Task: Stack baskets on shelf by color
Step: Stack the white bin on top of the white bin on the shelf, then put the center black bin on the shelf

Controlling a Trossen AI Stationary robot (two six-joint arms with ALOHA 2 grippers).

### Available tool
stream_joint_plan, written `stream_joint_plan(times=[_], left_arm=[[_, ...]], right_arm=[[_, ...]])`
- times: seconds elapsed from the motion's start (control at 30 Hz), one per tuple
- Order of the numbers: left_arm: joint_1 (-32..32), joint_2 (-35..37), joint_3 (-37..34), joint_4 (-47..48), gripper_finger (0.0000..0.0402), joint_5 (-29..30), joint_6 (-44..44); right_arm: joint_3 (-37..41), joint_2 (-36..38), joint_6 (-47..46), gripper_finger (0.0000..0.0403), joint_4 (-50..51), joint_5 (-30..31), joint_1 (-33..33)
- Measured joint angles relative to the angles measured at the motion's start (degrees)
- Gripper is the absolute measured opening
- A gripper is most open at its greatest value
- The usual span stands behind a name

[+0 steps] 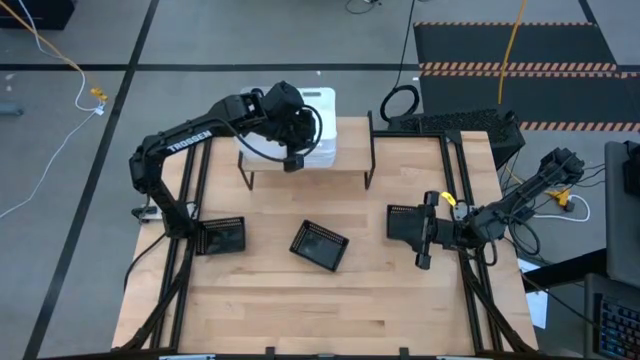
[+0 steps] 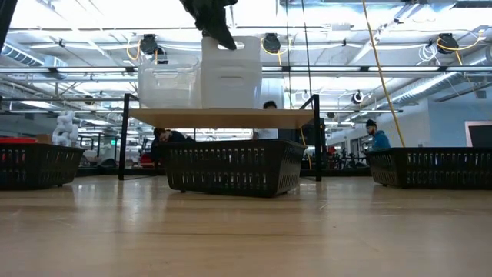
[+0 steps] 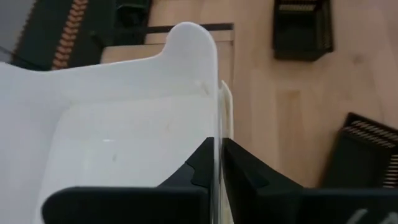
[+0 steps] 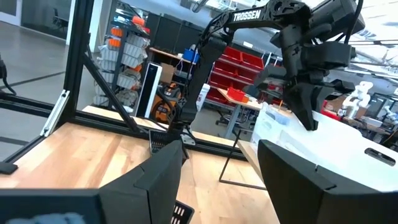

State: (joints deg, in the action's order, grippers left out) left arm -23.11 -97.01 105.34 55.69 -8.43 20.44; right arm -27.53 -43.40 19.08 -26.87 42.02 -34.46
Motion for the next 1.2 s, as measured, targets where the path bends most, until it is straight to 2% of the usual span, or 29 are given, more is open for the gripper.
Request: stream_joint_plan(times=[0.1, 0.33, 0.4, 0.5, 0.57, 0.73, 0.87, 0.93, 1.03, 1.2], left_arm=[[0.04, 0.0, 0.0, 0.69, 0.0036, -2.13, 0.05], [0.11, 0.0, 0.0, 0.87, 0.0049, -2.13, -1.99], [0.11, 0.0, 0.0, 1.28, 0.0068, -2.06, -4.61], [0.2, 0.0, 0.0, 1.7, 0.0107, -0.76, -6.35], [0.69, 0.0, 0.0, 1.57, 0.0138, 0.7, -7.09], [2.87, 1.23, 0.0, 0.95, 0.0209, 8.61, -10.57], [6.07, 4.02, 0.0, 0.48, 0.0243, 15.05, -11.23], [8.29, 5.32, 0.0, 0.03, 0.0249, 16.84, -12.41], [12.48, 6.81, 0.05, -0.6, 0.0246, 18.89, -14.67], [21.0, 5.92, 0.09, -0.1, 0.0223, 22.61, -21.06]], right_arm=[[0.0, -0.01, -0.01, 0.0205, 0.58, -0.01, 0.0], [0.0, 0.0, -1.0, 0.0205, 1.5, 0.2, 0.0], [0.0, 0.0, -2.72, 0.0205, 2.57, 3.41, -0.04], [0.0, 0.0, -5.1, 0.0206, 6.34, 11.31, -0.02], [0.0, 0.0, -6.73, 0.0206, 9.0, 13.71, 0.0], [0.0, 0.02, -10.77, 0.0206, 12.41, 13.51, 0.02], [0.0, 0.5, -14.79, 0.0206, 16.12, 13.4, 1.08], [0.0, 0.48, -18.72, 0.0206, 19.01, 12.44, 2.01], [0.0, 0.42, -24.95, 0.0206, 23.35, 7.55, 3.32], [0.0, 0.11, -26.59, 0.0206, 25.0, 2.03, 3.65]])
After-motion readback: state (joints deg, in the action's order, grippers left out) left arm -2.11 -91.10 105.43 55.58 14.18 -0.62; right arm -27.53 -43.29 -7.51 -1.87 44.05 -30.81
